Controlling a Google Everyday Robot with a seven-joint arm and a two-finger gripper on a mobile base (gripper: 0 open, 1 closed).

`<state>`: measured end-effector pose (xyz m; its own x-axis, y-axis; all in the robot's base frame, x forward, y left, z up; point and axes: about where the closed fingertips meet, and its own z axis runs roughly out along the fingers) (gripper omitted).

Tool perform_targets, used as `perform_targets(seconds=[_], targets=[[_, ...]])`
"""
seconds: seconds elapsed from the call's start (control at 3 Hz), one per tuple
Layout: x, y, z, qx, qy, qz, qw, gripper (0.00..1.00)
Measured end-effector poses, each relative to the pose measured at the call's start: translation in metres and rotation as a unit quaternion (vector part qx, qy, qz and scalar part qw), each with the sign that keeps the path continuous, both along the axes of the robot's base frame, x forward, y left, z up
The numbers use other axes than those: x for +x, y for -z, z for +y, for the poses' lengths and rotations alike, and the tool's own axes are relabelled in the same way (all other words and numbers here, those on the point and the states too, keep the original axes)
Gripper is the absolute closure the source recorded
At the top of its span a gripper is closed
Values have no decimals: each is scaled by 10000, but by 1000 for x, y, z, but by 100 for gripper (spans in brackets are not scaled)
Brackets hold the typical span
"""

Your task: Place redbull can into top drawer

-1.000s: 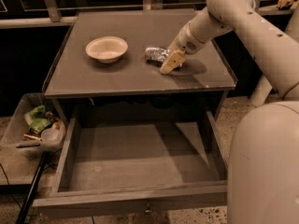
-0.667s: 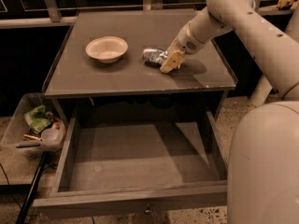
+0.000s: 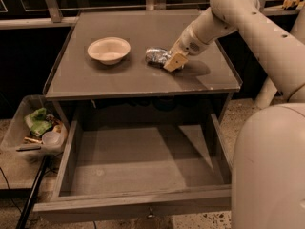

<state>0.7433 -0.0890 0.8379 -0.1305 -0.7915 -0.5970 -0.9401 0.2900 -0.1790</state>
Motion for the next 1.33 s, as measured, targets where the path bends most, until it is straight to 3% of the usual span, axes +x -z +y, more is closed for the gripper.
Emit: perform_targets(seconds=[0.67,1.33], targets=[[-13,-12,11,-254,-215,-35,9994,100],[-69,-43,1,-149,-373,-264,9988,100]])
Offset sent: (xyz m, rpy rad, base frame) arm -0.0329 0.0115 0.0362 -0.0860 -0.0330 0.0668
